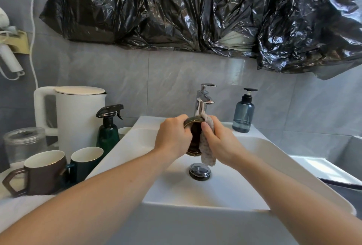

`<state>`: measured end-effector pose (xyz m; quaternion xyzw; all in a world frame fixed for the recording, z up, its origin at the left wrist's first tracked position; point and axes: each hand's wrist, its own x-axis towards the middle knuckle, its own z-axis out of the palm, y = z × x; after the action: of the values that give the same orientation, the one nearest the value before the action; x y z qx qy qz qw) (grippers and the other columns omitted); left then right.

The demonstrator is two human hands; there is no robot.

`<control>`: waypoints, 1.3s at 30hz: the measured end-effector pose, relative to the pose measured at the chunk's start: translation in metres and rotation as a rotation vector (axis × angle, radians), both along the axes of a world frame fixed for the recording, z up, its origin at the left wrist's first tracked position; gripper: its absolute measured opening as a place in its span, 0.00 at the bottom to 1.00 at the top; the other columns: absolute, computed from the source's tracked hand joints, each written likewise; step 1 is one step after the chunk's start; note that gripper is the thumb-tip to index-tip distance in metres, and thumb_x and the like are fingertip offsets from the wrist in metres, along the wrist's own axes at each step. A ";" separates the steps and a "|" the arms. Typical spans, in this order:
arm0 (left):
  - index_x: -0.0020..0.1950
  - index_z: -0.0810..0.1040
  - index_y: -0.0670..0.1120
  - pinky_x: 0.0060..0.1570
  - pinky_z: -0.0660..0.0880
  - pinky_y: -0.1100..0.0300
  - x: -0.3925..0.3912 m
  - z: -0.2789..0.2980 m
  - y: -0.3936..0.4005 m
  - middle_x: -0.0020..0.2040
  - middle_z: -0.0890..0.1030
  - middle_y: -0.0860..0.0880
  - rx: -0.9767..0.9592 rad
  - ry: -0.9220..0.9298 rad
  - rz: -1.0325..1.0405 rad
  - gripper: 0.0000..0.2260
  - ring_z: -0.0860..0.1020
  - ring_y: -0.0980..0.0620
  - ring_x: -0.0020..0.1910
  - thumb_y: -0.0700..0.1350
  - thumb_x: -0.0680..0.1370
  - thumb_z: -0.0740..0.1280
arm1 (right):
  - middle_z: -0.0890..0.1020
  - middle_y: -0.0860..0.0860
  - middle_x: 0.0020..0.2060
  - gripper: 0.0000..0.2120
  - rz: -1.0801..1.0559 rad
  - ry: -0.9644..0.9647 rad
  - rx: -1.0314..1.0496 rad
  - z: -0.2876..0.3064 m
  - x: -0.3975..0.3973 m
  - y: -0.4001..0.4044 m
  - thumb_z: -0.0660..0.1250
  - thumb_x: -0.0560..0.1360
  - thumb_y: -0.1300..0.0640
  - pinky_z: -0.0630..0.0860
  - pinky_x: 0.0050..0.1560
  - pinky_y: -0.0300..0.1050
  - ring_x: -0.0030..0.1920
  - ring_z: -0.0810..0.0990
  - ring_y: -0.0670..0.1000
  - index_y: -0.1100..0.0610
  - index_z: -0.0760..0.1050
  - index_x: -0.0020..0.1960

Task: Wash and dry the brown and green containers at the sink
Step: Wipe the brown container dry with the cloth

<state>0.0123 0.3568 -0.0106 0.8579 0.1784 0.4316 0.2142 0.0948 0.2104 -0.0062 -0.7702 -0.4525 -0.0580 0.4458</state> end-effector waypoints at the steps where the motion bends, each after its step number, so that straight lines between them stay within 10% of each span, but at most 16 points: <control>1: 0.45 0.79 0.48 0.42 0.77 0.48 -0.001 0.001 0.001 0.41 0.83 0.45 -0.032 -0.020 0.009 0.07 0.77 0.38 0.44 0.45 0.81 0.64 | 0.83 0.49 0.54 0.15 -0.007 0.038 -0.010 0.000 0.001 0.000 0.54 0.86 0.42 0.77 0.59 0.51 0.56 0.81 0.50 0.49 0.72 0.65; 10: 0.47 0.83 0.47 0.27 0.83 0.50 -0.001 0.005 0.010 0.41 0.83 0.45 -0.320 -0.050 -0.116 0.12 0.84 0.43 0.35 0.47 0.84 0.62 | 0.82 0.45 0.52 0.12 0.071 0.190 0.087 -0.002 0.000 0.000 0.57 0.86 0.44 0.77 0.52 0.42 0.54 0.82 0.46 0.48 0.72 0.63; 18: 0.45 0.79 0.49 0.43 0.76 0.51 0.002 0.001 -0.001 0.41 0.83 0.49 -0.018 0.103 -0.114 0.09 0.78 0.42 0.44 0.51 0.80 0.64 | 0.84 0.50 0.50 0.12 -0.025 -0.105 0.023 -0.002 -0.001 0.000 0.56 0.86 0.47 0.78 0.55 0.51 0.51 0.82 0.51 0.44 0.70 0.68; 39: 0.43 0.81 0.47 0.39 0.72 0.52 0.000 0.004 0.001 0.40 0.83 0.47 -0.141 -0.080 0.007 0.12 0.77 0.41 0.42 0.49 0.84 0.65 | 0.83 0.46 0.51 0.14 0.026 0.069 0.034 0.002 0.000 -0.002 0.55 0.86 0.43 0.75 0.49 0.38 0.53 0.81 0.46 0.46 0.73 0.65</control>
<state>0.0125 0.3573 -0.0070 0.8221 0.2025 0.4527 0.2797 0.0952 0.2079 -0.0046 -0.7582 -0.4457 -0.0331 0.4748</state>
